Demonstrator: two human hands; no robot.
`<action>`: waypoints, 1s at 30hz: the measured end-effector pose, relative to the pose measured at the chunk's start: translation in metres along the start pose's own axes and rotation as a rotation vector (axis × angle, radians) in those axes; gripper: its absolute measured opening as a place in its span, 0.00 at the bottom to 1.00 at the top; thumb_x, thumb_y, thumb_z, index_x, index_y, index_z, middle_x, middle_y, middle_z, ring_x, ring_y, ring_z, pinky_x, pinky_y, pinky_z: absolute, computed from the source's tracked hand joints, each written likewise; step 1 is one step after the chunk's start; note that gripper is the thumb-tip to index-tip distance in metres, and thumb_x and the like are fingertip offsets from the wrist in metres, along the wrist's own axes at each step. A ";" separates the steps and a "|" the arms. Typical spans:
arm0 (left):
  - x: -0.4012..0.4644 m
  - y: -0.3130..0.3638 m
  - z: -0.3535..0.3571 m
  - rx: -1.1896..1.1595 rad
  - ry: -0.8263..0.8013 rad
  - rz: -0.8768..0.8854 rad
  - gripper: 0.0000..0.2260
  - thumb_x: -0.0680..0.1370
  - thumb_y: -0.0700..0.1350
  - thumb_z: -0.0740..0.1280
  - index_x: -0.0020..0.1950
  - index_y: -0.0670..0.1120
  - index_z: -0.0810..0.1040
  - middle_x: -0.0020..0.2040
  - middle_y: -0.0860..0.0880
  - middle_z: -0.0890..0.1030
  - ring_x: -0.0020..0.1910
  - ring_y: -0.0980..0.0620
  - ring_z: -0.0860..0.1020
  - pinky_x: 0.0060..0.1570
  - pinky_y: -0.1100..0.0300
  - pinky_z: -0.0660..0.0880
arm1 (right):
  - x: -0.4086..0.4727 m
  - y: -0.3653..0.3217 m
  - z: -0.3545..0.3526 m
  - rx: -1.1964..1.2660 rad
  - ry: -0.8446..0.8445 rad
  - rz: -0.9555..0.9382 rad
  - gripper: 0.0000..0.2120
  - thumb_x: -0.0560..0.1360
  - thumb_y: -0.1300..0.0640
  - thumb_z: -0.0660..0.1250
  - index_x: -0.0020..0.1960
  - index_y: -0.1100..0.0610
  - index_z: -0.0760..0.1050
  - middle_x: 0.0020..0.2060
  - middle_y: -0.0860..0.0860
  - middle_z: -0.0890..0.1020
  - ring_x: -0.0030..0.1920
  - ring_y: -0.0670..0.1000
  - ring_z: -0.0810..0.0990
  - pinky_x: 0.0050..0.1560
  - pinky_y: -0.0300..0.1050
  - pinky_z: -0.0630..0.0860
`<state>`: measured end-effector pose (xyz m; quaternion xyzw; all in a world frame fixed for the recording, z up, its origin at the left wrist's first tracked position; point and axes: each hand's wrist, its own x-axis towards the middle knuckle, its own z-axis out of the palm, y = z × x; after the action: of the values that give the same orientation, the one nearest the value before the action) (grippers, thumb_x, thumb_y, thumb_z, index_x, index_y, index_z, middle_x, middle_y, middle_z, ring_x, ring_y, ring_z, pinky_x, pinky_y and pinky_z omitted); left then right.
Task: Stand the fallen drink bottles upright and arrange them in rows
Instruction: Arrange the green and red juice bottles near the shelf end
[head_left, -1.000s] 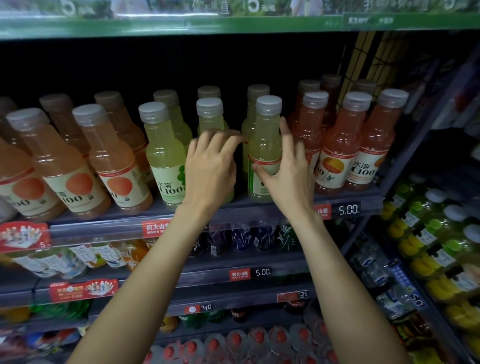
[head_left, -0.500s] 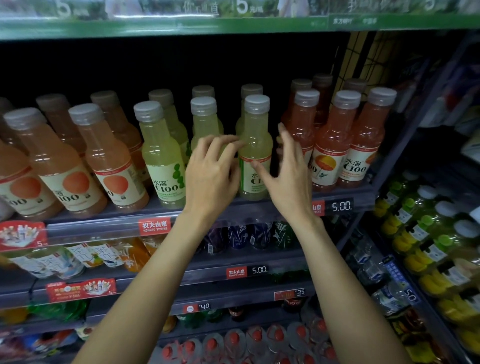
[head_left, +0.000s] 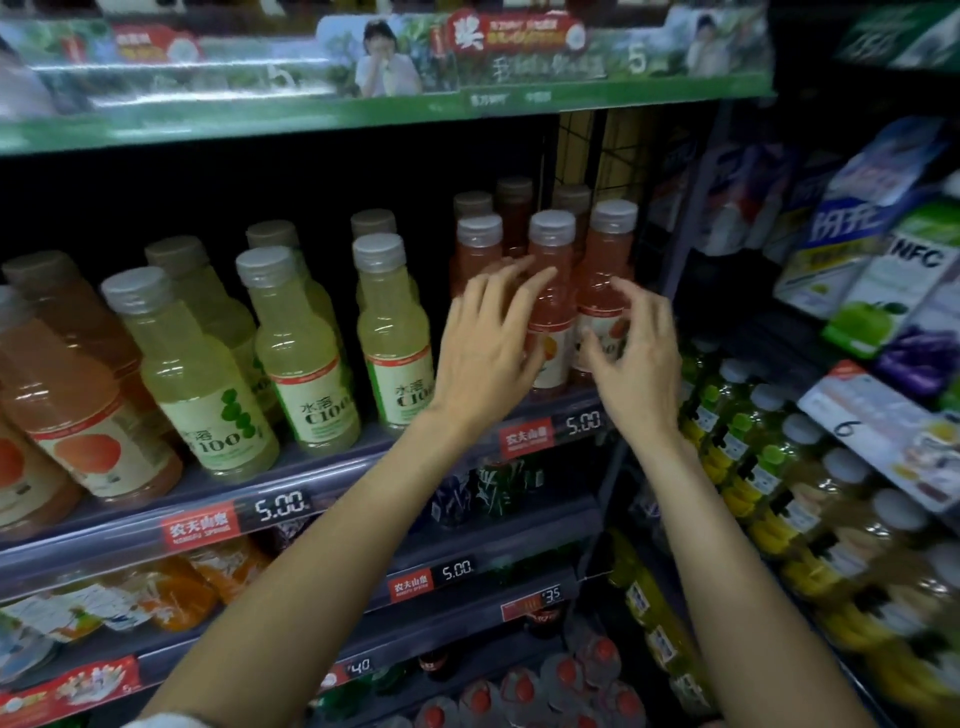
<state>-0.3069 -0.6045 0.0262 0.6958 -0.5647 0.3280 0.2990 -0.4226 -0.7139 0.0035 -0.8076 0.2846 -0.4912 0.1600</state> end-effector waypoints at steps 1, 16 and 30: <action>0.002 -0.002 0.004 0.016 0.013 -0.010 0.24 0.74 0.44 0.68 0.69 0.44 0.70 0.67 0.43 0.73 0.64 0.45 0.69 0.59 0.52 0.69 | 0.001 0.000 0.003 0.012 -0.051 -0.002 0.22 0.75 0.53 0.67 0.67 0.57 0.68 0.61 0.55 0.73 0.59 0.53 0.74 0.55 0.40 0.70; -0.003 -0.024 0.023 0.135 -0.075 -0.061 0.29 0.74 0.43 0.65 0.75 0.40 0.63 0.74 0.40 0.64 0.72 0.43 0.65 0.75 0.45 0.46 | -0.012 -0.015 0.056 0.067 -0.193 -0.022 0.34 0.74 0.65 0.66 0.75 0.63 0.54 0.68 0.62 0.68 0.68 0.59 0.69 0.66 0.50 0.70; 0.014 0.022 0.029 -0.342 -0.036 -0.177 0.26 0.77 0.41 0.66 0.74 0.43 0.62 0.68 0.45 0.71 0.65 0.50 0.71 0.62 0.62 0.67 | 0.007 0.012 0.014 -0.226 0.091 0.100 0.31 0.73 0.46 0.65 0.71 0.58 0.61 0.61 0.59 0.74 0.58 0.57 0.75 0.49 0.48 0.76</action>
<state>-0.3230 -0.6395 0.0208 0.6878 -0.5539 0.1872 0.4303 -0.4109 -0.7283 -0.0045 -0.7821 0.3850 -0.4835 0.0792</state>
